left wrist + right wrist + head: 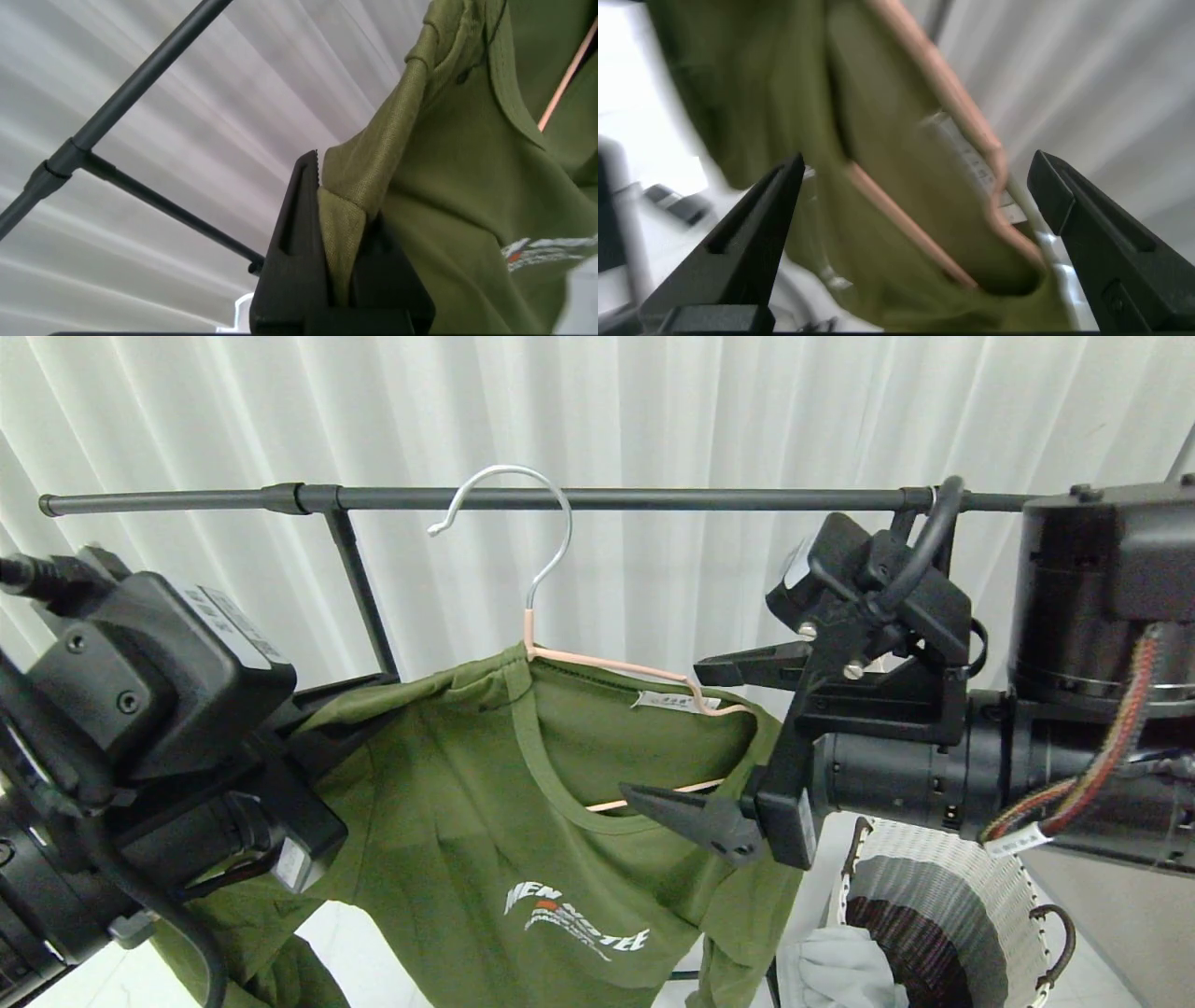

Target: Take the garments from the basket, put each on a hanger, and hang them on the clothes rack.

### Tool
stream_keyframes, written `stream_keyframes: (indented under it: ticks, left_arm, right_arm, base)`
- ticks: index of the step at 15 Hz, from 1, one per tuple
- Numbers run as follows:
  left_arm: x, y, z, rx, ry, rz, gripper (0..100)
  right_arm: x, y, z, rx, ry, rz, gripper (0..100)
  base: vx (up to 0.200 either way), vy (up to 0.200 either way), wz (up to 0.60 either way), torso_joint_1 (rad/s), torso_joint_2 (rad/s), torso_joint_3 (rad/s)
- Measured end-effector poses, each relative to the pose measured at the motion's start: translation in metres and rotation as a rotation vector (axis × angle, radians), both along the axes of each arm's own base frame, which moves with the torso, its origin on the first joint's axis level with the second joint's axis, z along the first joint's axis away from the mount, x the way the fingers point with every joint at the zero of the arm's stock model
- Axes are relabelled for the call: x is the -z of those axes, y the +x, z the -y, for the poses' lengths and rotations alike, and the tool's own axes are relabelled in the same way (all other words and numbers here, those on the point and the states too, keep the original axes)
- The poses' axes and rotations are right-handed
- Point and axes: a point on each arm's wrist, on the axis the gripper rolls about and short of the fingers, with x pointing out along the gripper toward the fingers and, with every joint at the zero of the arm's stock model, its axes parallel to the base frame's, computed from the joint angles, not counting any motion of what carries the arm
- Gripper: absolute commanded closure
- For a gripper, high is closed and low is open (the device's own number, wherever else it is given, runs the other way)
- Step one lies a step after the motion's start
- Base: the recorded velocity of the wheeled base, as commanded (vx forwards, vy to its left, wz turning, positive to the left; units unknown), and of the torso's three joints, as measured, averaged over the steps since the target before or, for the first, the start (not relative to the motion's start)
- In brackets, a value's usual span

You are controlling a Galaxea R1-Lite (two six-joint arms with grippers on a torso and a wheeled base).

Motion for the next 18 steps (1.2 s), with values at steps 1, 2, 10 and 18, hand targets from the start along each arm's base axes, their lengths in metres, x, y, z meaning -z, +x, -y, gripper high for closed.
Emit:
stream_keyframes:
  ticks: [1,2,10,18]
  left_arm:
    - [0.000,0.000,0.000,0.010,0.000,-0.001,100]
    - [0.000,0.000,0.000,0.022,0.000,-0.002,100]
    - [-0.001,0.000,0.000,0.036,-0.003,0.001,100]
    - [0.005,0.004,-0.004,0.000,0.020,-0.013,100]
  right_arm:
    - [-0.004,-0.001,0.003,-0.018,0.006,-0.003,0]
    - [-0.006,-0.002,0.005,-0.032,-0.005,-0.014,0]
    - [-0.014,-0.005,0.007,-0.165,-0.030,-0.083,0]
    - [-0.017,-0.008,0.000,-0.223,0.001,-0.150,0]
  base:
    - [0.000,0.000,0.00,0.000,0.00,0.000]
    - [0.000,0.000,0.00,0.000,0.00,0.000]
    - [0.000,0.000,0.00,0.000,0.00,0.000]
    - [0.000,0.000,0.00,0.000,0.00,0.000]
